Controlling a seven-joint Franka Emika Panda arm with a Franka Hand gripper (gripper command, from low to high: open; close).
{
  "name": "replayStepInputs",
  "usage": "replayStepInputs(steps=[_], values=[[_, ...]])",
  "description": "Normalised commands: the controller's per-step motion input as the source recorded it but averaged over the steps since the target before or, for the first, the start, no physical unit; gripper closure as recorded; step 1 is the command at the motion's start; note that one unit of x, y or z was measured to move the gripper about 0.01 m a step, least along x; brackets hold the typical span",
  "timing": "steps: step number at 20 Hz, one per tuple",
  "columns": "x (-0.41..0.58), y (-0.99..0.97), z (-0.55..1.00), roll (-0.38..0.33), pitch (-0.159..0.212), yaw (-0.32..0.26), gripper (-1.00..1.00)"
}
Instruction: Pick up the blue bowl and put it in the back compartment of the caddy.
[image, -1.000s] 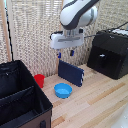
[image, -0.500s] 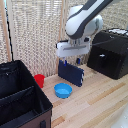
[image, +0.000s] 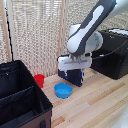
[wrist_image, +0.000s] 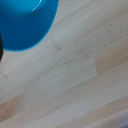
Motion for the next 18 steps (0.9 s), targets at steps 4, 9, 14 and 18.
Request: replayStepInputs(steps=[4,9,14,18], values=[[0.101,0.25,-0.45,-0.068,0.031,-0.097,-1.00],[0.105,0.19,-0.42,-0.071,0.031,-0.080,-1.00],[0.120,0.03,-0.29,-0.036,0.018,-0.016,1.00],[0.009,0.00,-0.01,0.000,0.000,0.000,1.00]])
